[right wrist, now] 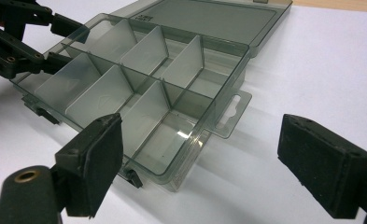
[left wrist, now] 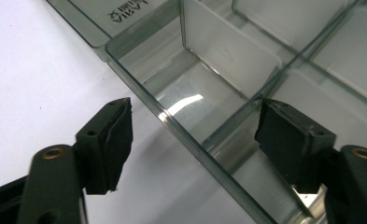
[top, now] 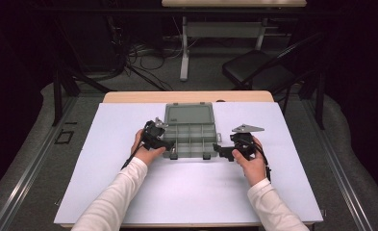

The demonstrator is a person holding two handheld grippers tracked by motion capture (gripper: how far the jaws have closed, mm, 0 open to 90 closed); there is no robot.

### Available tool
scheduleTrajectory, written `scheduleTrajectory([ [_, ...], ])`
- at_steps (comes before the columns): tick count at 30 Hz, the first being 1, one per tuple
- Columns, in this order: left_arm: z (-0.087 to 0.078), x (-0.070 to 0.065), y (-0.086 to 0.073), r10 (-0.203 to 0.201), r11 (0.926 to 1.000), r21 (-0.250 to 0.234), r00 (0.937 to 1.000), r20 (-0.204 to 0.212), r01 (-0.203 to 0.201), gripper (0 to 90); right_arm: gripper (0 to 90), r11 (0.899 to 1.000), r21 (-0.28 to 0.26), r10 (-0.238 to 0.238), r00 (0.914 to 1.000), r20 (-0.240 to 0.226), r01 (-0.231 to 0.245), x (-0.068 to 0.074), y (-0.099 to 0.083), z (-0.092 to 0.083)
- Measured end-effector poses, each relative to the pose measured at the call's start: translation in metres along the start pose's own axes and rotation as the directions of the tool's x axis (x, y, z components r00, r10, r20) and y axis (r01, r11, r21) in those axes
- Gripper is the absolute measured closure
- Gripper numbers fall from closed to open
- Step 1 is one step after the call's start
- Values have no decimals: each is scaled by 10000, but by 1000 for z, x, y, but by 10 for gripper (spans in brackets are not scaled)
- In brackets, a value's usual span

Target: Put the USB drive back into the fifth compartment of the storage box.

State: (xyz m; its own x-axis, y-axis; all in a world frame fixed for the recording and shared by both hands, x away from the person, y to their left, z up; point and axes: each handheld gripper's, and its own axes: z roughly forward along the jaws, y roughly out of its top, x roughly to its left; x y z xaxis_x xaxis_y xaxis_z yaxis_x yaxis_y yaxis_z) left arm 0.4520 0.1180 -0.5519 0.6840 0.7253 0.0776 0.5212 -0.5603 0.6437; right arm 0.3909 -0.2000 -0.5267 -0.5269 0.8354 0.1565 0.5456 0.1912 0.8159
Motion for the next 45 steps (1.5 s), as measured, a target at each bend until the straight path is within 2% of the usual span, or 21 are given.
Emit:
scheduleTrajectory([
  [5,1,0,-3,-36,10000,-68,10000,90,37,297,142,10000,37,-20,10000,23,20,0,-1,1],
  [10,1,0,-6,43,9996,-293,9998,219,-36,356,142,9999,85,-58,10000,52,57,1,-1,2],
  [16,1,2,-8,-87,9991,-406,9991,416,104,364,142,9998,176,84,9998,-158,-81,-1,2,3],
  [21,1,2,-12,-229,9975,-653,9986,484,261,373,130,9994,330,-104,9999,-55,106,0,10,6],
  [33,1,2,-16,-570,9943,-865,9967,571,618,397,103,9961,874,143,9999,78,-149,-10,39,22],
  [36,1,2,-16,-570,9943,-866,9968,566,618,398,127,9959,872,256,9997,59,-261,-12,43,26],
  [39,1,1,-16,-618,9939,-874,9965,561,666,400,144,9970,754,176,9998,133,-185,-15,48,29],
  [45,1,0,-17,-666,9933,-910,9966,491,709,406,149,9961,697,518,9984,226,-532,-22,60,35],
])
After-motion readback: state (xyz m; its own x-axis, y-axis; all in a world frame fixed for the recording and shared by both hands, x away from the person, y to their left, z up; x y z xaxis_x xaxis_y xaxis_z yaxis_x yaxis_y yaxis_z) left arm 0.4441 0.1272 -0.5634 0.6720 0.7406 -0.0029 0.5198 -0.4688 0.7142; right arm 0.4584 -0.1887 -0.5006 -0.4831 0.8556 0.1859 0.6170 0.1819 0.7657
